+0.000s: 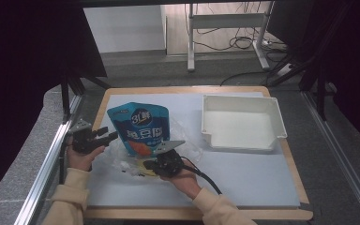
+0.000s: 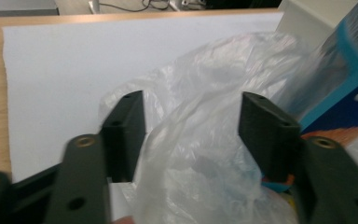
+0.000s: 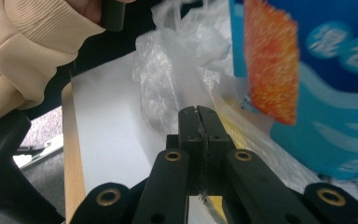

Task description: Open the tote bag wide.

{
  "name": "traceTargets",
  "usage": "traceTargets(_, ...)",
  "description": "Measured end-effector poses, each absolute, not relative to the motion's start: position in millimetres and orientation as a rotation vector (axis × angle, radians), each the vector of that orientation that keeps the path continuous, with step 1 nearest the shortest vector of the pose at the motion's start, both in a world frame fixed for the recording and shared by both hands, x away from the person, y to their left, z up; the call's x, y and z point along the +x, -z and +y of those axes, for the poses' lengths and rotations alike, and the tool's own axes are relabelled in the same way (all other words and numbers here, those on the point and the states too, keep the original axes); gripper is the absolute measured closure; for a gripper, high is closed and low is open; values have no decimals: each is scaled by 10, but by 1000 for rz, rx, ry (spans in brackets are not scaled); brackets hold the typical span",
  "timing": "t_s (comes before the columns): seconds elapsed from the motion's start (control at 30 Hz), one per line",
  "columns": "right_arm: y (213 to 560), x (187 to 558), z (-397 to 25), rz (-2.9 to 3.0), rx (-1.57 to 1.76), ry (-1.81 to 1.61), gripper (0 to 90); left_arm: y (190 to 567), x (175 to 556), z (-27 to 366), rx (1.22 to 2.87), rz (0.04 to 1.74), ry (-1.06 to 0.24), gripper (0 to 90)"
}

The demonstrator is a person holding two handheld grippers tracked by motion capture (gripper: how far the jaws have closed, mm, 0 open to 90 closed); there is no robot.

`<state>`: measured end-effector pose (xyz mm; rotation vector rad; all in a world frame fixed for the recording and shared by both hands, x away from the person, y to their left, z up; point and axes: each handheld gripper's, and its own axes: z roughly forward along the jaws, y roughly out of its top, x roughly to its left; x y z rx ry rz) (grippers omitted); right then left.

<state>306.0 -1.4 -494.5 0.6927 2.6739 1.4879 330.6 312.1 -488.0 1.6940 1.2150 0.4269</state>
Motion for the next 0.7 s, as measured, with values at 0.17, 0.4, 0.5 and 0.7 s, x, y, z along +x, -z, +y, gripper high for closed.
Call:
traceTargets(0.17,4849,3070,-119,2641,708,-1520,886,4774,3250,3155,1676,1187,-432,307)
traceTargets(0.4,4728,3077,-343,2595,725,-1530,863,4695,3170,3122,1684,1153,-423,291)
traceTargets(0.5,4672,3097,-477,2571,743,-1533,833,4687,3137,3110,1702,1145,-416,286)
traceTargets(0.7,4554,3142,-652,2520,762,-1555,729,4663,3069,3077,1720,1122,-402,275)
